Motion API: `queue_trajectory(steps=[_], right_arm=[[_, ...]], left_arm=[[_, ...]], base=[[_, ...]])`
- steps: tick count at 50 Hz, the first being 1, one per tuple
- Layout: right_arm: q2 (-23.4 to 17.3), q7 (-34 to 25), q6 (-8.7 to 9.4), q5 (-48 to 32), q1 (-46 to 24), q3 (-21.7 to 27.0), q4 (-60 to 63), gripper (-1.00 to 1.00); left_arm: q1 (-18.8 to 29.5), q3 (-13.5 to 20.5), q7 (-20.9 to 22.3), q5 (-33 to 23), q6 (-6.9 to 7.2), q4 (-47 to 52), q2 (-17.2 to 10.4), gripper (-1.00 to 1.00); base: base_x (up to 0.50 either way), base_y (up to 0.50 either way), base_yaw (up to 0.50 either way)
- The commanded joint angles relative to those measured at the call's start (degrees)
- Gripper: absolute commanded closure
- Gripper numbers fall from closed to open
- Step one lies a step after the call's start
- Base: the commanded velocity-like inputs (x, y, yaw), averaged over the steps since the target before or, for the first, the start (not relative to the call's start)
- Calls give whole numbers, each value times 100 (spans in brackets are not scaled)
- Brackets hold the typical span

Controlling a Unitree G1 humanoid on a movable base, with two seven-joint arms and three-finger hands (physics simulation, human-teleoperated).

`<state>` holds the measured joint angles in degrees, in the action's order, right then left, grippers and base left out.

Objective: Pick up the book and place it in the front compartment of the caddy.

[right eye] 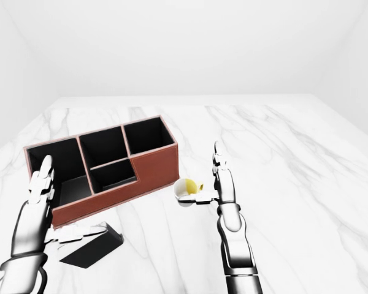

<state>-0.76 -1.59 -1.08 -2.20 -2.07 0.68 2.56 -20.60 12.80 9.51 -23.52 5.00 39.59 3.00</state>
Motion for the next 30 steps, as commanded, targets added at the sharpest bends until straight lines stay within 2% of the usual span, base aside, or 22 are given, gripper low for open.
queue_trajectory(steps=[1,6,8,12,15,21,23,30], right_arm=[[-13,0,-49,41,28,39,-42,-100],[-4,14,-73,35,44,29,-72,-100],[-1,15,-82,37,49,24,-80,-100],[4,23,-78,34,53,16,-80,-100],[13,34,-85,20,43,-4,-106,-100],[11,36,-107,28,44,-4,-141,-100],[7,33,-127,20,26,-5,-197,-100],[9,30,-126,32,28,-1,-193,-100]], left_arm=[[-524,235,56,-695,0,-342,318,-100],[-686,255,78,-815,0,-363,428,-100],[-763,275,104,-835,-68,-319,475,-100],[-951,348,162,-847,-319,-298,594,-100],[-978,393,200,-882,-416,-333,656,-100],[-1075,373,192,-1150,-521,-407,776,-100],[-1098,354,99,-1322,-509,-454,803,-100],[-1230,226,-160,-1677,-643,-610,795,-100]], base=[[0,0,0],[0,0,0],[0,0,0],[0,0,0],[0,0,0],[0,0,0],[0,0,0],[0,0,0]])
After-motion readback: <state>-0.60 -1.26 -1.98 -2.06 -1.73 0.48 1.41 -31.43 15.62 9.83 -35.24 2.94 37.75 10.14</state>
